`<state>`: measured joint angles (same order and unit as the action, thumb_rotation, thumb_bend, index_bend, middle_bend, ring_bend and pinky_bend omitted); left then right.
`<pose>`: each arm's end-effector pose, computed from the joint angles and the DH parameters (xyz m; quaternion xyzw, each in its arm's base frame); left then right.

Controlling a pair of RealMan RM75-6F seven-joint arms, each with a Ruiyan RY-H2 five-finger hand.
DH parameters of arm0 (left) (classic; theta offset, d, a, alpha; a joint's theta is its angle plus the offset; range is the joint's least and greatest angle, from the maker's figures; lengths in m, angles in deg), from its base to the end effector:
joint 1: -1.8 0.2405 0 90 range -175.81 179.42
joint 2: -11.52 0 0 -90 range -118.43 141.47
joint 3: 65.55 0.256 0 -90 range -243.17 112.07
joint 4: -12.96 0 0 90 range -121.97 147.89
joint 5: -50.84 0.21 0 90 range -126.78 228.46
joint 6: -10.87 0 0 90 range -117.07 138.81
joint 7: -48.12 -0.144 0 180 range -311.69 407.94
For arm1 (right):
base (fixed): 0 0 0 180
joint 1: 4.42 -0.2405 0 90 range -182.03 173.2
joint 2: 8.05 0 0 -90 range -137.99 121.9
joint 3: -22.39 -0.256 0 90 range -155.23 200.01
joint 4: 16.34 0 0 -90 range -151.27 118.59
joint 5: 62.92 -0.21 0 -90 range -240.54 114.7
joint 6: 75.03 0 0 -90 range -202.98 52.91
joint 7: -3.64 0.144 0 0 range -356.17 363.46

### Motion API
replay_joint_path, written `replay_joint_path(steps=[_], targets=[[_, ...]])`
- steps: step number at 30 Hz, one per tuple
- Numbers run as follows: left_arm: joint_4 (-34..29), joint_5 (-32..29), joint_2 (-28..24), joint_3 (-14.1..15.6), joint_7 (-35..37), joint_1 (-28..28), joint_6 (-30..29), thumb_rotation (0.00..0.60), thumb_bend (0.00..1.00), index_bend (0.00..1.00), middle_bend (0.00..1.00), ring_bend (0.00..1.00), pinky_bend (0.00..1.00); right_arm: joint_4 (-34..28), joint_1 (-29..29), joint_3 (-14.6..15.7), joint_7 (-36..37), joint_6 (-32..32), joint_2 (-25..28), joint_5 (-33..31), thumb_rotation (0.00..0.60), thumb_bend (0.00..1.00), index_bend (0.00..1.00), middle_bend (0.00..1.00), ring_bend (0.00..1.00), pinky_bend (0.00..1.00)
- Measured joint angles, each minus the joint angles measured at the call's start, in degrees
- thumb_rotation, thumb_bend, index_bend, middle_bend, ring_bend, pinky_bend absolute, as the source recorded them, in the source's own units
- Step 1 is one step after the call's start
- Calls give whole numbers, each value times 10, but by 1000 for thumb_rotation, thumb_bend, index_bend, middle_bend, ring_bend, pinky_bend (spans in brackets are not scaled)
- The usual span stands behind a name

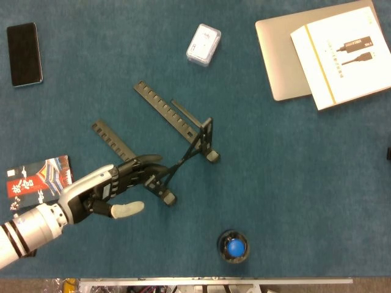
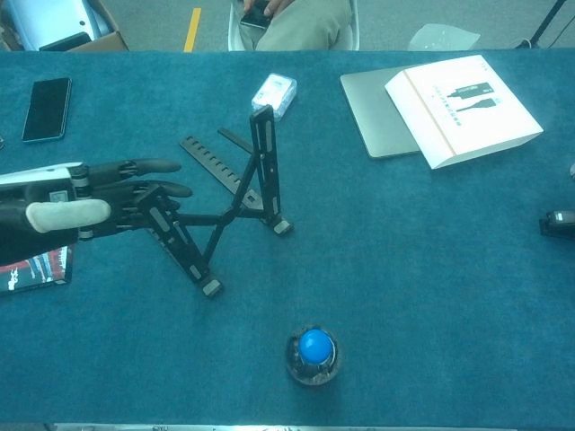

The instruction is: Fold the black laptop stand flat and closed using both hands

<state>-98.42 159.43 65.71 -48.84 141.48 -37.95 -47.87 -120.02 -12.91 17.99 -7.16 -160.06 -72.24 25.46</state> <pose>-0.1699 0.1929 0.0861 0.4110 0.8392 0.3451 0.0881 -0.2495 -0.1987 0.1458 0.6173 -0.3519 0.4280 0.5585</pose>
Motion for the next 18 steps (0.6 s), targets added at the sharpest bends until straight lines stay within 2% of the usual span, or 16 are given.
replay_joint_path(steps=[18], targets=[[49, -63, 54, -1, 20, -21, 24, 466, 251, 45, 119, 50, 56, 1, 5, -1, 3, -1, 2, -3, 600, 207, 132, 196, 88, 94]])
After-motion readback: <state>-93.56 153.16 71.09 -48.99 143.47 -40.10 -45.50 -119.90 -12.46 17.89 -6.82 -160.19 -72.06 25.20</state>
